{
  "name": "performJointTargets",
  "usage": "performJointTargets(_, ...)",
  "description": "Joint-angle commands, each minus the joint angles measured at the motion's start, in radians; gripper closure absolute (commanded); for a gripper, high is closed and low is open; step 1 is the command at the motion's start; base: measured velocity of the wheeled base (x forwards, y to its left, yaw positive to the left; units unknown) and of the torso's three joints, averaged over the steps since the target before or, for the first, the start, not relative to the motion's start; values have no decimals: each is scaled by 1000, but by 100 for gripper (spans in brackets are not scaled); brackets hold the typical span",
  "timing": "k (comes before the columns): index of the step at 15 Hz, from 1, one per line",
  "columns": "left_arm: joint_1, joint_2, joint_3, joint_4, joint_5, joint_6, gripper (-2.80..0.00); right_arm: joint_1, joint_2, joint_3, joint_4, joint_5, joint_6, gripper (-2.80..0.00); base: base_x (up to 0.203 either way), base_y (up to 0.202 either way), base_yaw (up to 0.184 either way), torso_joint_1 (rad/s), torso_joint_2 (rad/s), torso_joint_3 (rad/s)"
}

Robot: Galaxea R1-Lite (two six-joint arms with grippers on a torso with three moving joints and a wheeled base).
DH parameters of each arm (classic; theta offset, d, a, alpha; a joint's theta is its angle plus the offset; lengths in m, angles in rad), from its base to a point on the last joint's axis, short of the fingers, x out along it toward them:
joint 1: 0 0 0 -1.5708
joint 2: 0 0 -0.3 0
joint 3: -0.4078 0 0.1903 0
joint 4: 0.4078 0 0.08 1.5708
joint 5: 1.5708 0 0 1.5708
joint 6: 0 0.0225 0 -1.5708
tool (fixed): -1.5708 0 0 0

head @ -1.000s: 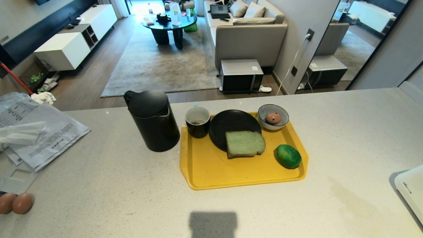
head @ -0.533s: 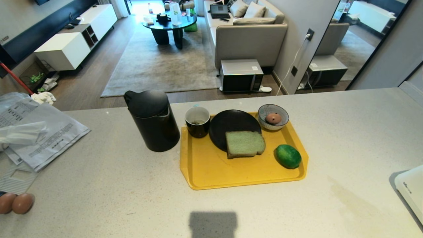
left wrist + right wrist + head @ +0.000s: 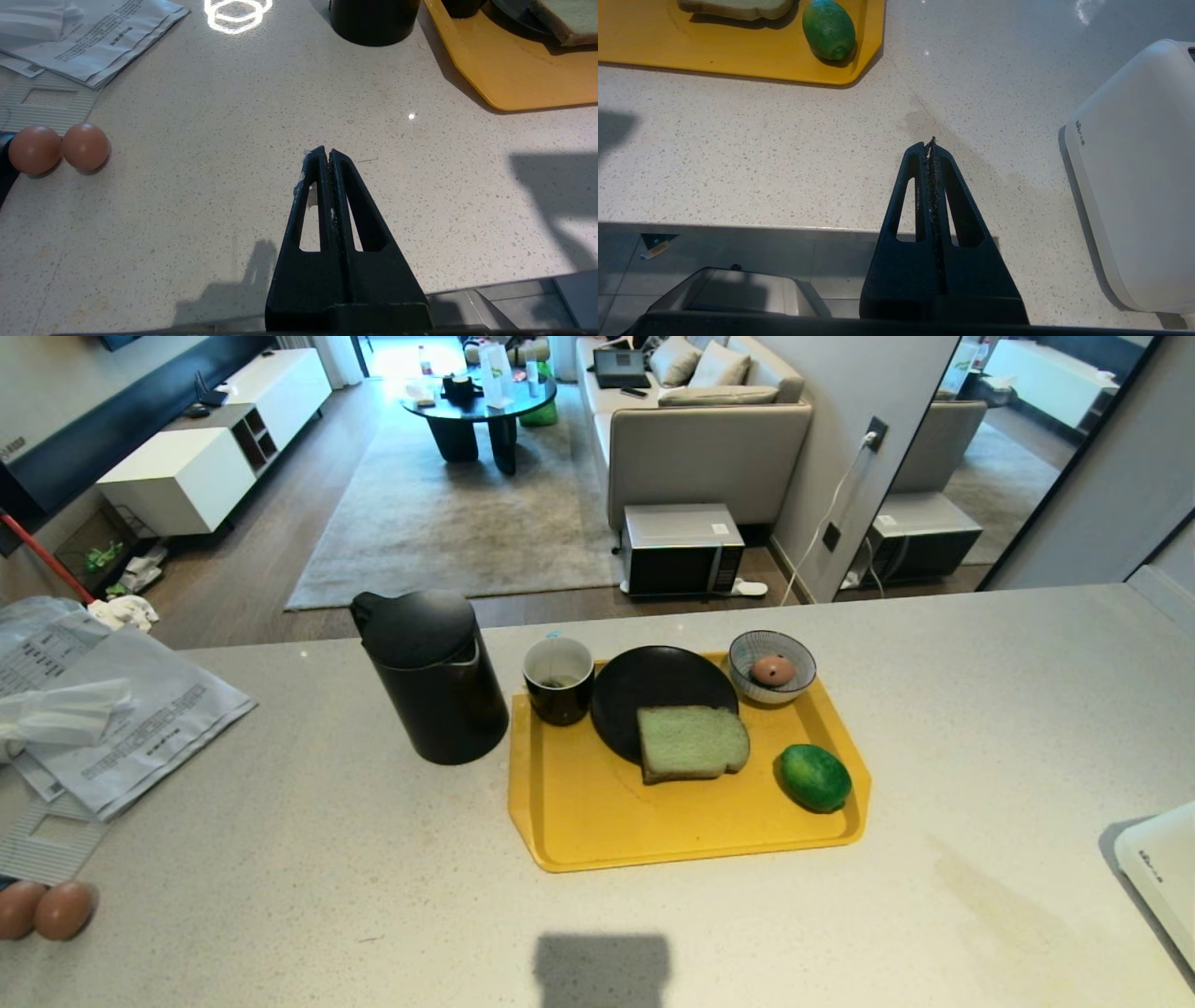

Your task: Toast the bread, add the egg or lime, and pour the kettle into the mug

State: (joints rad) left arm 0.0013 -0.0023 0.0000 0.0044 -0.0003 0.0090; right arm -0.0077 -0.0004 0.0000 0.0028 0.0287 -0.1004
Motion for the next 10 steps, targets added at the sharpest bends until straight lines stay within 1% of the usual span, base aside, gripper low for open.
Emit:
performJointTargets(1,0,1,0,0,0,0,0,0,0,0,0,0,-1,0,0,0,0,0,0,0)
performJointTargets(10,0,1,0,-1,0,0,0,0,0,0,0,0,-1,0,0,0,0,0,0,0)
